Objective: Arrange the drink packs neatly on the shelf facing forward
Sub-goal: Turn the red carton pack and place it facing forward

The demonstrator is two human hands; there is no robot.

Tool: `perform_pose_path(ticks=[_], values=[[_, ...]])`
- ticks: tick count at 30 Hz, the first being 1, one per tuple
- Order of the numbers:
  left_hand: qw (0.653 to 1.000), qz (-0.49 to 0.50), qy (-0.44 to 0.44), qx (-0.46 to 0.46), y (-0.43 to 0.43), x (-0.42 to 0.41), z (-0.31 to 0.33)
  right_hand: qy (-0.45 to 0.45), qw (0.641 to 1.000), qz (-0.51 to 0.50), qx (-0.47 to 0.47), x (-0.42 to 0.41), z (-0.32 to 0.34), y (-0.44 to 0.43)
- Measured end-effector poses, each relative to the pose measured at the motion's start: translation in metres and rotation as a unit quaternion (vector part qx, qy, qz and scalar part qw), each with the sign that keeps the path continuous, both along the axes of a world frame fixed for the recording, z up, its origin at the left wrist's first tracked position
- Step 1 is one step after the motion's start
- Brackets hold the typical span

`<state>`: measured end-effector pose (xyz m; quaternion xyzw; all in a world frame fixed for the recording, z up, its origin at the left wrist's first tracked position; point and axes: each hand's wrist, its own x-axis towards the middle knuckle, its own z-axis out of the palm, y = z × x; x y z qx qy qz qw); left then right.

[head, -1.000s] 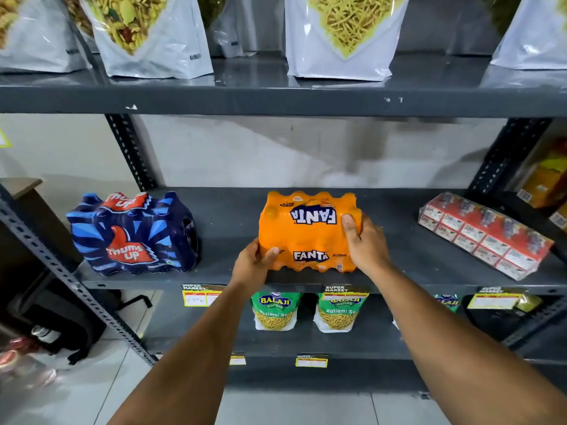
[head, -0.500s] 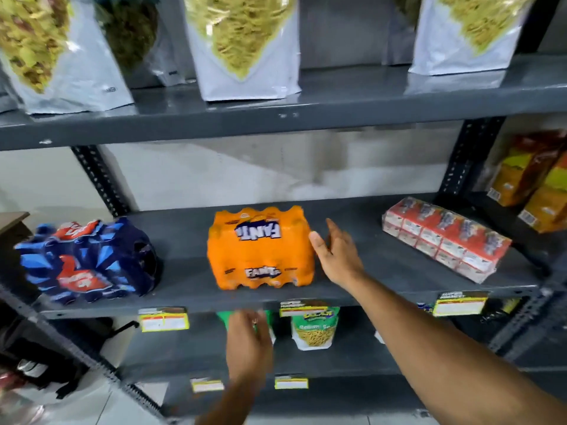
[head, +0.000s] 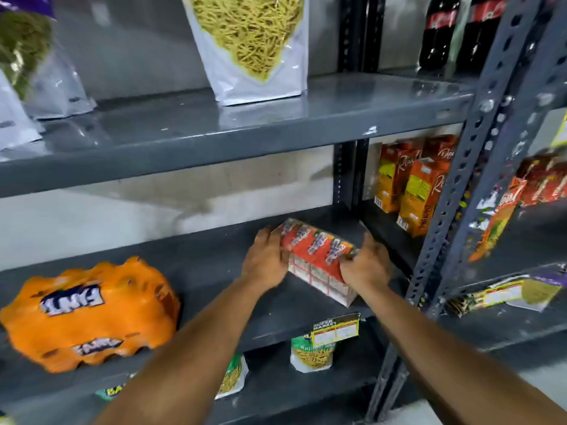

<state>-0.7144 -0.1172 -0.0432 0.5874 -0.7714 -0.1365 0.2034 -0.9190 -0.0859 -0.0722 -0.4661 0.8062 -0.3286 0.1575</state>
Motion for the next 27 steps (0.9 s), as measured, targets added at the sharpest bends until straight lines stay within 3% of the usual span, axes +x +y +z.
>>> perform_pose_path(ticks=[3,8,11,18,27], values=[[0.998,-0.023,-0.033,0.05,-0.019,-0.011,0.029,-0.081,0.994,0.068,0.018,-0.004,-0.019,-0.001],[0.986,-0.03,-0.078,0.144,-0.062,-0.033,0.043,-0.056,0.996,0.065,-0.036,0.001,-0.023,0.007],[0.974,-0.006,0.052,0.223,-0.08,-0.035,0.037,-0.052,0.997,0.045,-0.042,0.001,-0.029,0.008],[0.948,0.082,0.187,0.246,-0.084,-0.032,0.026,-0.091,0.992,0.014,-0.087,0.005,-0.026,0.013],[0.907,0.161,0.361,0.148,-0.06,-0.008,0.009,-0.067,0.977,0.079,-0.186,0.034,-0.008,0.056]])
